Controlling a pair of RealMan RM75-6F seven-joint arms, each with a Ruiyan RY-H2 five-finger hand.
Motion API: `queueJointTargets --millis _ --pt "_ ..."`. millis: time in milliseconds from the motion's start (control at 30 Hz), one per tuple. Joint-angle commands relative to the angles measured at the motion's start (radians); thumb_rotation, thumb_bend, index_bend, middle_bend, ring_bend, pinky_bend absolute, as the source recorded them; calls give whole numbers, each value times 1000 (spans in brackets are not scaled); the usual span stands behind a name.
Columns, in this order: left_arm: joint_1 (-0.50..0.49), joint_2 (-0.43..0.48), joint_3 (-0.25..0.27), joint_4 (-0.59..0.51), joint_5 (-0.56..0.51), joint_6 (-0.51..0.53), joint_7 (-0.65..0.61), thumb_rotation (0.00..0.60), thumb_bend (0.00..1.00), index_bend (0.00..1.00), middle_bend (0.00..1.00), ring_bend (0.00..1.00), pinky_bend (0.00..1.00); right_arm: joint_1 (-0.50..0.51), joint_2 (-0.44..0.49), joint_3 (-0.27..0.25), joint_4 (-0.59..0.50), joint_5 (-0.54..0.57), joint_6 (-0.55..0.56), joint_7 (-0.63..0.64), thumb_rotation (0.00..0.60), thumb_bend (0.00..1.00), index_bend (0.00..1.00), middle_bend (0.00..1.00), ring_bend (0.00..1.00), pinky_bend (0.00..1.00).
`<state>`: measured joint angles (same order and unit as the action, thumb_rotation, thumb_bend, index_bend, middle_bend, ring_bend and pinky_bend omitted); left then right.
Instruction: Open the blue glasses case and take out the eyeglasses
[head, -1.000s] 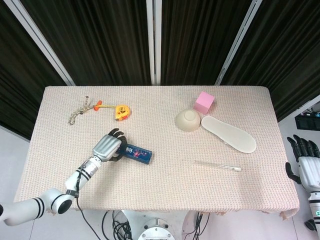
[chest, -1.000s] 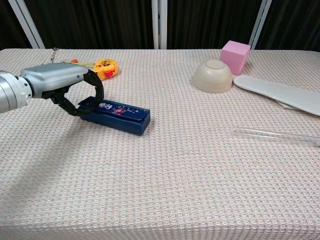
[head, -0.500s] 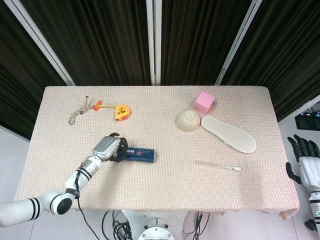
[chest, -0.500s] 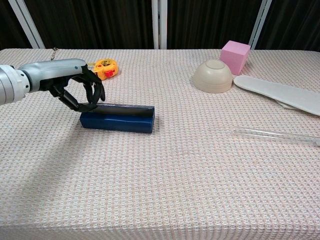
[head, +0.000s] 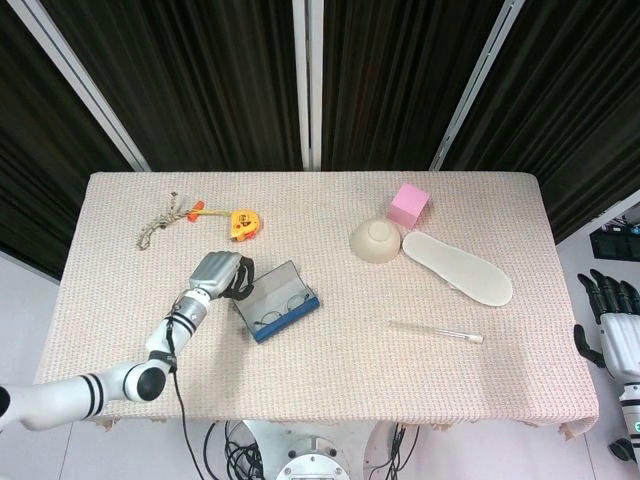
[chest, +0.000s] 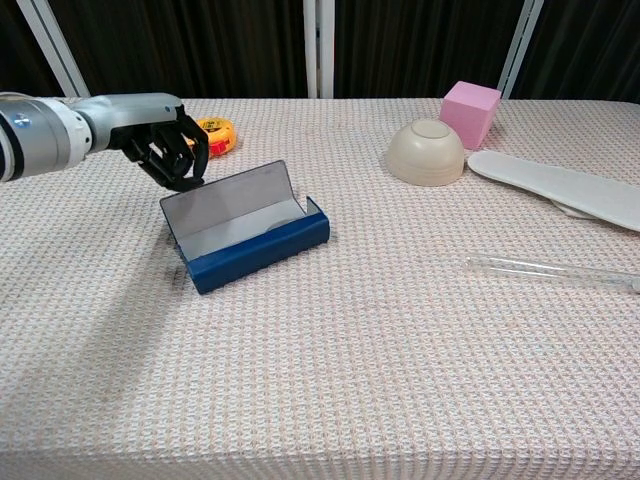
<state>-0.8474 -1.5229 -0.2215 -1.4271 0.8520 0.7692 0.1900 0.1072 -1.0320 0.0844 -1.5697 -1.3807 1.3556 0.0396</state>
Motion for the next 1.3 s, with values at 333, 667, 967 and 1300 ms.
queueJointTargets --millis 333,667,967,1300 --pt "29 -62 11 53 113 193 32 600 239 192 232 173 194 3 -5 4 17 13 -13 14 600 470 0 0 0 0" --pt "69 102 169 -77 612 185 -319 600 470 207 281 168 212 1 -8 5 8 0 4 6 600 470 0 0 0 0" --pt "11 78 288 -27 882 193 -476 600 481 130 314 112 192 3 -5 5 -13 -4 6 -13 600 470 0 0 0 0" --pt "-45 -21 275 61 930 180 -419 600 471 64 242 1 137 2 -5 6 -7 4 2 -1 600 470 0 0 0 0"
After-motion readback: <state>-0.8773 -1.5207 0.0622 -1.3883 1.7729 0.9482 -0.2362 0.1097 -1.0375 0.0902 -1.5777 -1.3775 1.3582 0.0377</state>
